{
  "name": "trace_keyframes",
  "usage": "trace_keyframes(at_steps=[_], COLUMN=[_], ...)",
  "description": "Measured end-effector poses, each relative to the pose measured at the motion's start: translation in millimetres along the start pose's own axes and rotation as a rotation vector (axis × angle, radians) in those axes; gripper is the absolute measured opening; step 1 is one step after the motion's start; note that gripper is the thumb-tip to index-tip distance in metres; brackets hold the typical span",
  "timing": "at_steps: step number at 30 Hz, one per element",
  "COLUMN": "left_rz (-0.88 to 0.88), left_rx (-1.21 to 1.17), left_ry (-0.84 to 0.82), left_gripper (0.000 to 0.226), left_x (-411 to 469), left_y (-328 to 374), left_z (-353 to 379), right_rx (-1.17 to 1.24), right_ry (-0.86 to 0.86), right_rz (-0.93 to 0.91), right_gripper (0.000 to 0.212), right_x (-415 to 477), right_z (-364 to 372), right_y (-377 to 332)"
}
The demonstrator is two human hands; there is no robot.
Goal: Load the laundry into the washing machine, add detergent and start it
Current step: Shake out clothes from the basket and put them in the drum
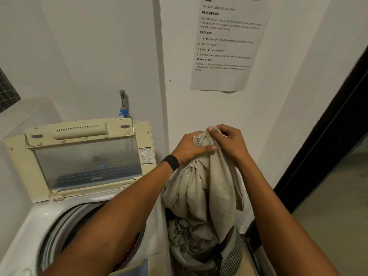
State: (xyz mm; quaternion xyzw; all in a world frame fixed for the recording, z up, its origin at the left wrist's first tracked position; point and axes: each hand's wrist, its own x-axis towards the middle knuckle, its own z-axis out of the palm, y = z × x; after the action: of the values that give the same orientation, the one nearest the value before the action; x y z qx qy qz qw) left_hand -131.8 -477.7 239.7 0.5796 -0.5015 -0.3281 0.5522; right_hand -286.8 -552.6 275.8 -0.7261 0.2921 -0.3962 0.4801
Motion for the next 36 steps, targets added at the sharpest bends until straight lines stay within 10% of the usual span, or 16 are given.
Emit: trace_keyframes(at_steps=[7,10,16,20,26,36], left_rz=[0.005,-0.003,0.048,0.076,0.120,0.027], left_rx=[-0.008,-0.040,0.015,0.019,0.106,-0.155], left_ry=[0.204,0.237,0.256,0.270,0.269,0.124], left_gripper=[0.022,0.018,0.022,0.019,0.017,0.041], left_x=[7,9,12,11,3,-9], left_y=[-5,-5,-10,-8,-9,8], left_z=[-12,-17,-9,-14,-25,6], right_rx=[-0.064,-0.222,-0.103,-0.225,-0.207,0.040], right_ry=[-0.301,-0.489,-0.295,-0.144,0.204,-0.031], right_rz=[0.185,0.212,0.193,0.071,0.013,0.045], right_gripper=[0.042,0.015,0.042,0.006,0.015,0.011], right_x=[-13,-24,-23,-17,-9,11], right_z=[-7,-11,2,5,-1,20], right_y=[24,45,38,42,21,4])
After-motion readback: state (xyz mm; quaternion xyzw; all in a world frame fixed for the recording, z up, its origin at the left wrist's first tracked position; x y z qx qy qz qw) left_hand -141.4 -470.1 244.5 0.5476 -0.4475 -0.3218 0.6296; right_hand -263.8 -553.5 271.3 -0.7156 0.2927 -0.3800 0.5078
